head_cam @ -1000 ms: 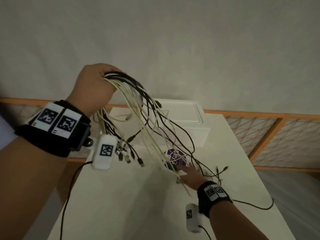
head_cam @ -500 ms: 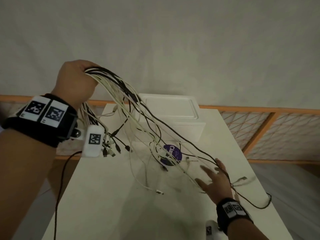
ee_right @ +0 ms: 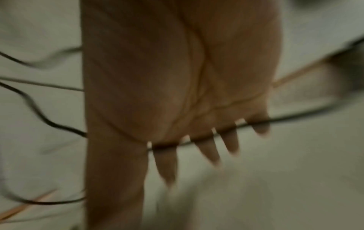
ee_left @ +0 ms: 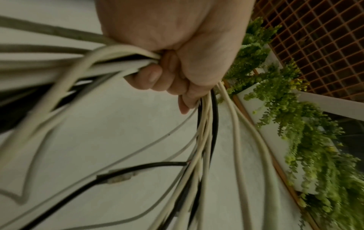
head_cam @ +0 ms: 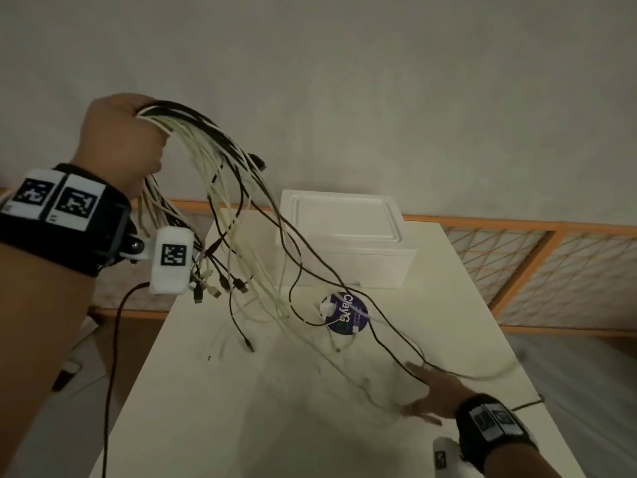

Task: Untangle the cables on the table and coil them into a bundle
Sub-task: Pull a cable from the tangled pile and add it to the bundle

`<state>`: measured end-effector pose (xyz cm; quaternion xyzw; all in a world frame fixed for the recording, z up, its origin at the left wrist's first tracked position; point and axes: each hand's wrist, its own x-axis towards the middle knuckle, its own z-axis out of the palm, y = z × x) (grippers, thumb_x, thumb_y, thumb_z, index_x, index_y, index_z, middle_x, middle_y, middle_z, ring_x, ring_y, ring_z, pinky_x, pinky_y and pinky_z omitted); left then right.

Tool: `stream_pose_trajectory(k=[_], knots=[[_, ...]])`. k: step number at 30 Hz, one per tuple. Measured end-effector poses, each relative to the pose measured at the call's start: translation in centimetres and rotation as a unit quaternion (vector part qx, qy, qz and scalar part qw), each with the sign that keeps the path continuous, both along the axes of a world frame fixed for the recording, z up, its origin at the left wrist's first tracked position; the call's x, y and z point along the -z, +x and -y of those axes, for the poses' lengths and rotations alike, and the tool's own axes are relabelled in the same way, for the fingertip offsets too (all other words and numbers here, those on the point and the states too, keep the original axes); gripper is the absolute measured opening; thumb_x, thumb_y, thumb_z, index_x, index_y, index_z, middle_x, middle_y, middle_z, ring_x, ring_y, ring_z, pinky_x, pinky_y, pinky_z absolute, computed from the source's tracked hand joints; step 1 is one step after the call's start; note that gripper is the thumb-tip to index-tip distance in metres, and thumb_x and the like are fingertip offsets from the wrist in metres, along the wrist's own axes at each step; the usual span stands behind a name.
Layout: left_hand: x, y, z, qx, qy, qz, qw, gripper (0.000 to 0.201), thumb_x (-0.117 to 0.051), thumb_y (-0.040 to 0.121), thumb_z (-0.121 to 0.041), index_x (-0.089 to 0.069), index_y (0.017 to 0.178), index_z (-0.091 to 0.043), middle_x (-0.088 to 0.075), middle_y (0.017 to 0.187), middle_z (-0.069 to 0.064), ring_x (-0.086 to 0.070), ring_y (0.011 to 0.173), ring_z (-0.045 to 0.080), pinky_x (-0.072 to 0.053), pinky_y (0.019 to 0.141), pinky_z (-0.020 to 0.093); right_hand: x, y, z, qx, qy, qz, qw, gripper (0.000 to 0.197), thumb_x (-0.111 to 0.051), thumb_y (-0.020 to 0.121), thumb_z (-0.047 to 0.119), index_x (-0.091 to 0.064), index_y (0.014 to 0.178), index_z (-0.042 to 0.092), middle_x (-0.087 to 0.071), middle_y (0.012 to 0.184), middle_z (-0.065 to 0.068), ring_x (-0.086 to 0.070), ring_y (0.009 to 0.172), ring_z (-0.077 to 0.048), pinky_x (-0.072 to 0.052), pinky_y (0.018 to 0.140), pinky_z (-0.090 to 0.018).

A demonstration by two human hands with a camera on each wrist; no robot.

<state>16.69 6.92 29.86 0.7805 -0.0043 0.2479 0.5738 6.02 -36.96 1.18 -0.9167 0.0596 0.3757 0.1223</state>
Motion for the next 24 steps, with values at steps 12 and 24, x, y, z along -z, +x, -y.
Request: stream_pose_trajectory(k=[12, 24], knots=[[1.3, -3.1, 9.0, 0.094, 0.241, 0.054, 0.964, 0.025, -0.065, 0.077, 0.001, -0.071, 0.088, -0.020, -0.069, 0.085, -0.001, -0.063, 0.078, 0.013, -0.047, 0.070, 0.018, -25.1, 3.8, -18.3, -0.023, 0.437, 0.492, 0.753, 0.086, -0.079, 0.074, 0.031, -0.028, 0.144, 0.024, -0.053, 0.133, 0.005, -0.051, 0.120, -0.004, -0.041, 0.095, -0.015], [1.7, -2.6, 1.7, -0.013, 0.093, 0.031, 0.995, 0.022, -0.059, 0.079, -0.004, -0.070, 0.091, -0.019, -0.059, 0.050, -0.028, -0.052, 0.047, -0.007, -0.035, 0.044, 0.006, -5.1, 3.7, -10.2, 0.063, 0.108, 0.348, 0.929, 0.028, -0.059, 0.079, 0.028, -0.061, 0.106, 0.025, -0.071, 0.095, 0.001, -0.065, 0.093, -0.023, -0.047, 0.082, -0.029]])
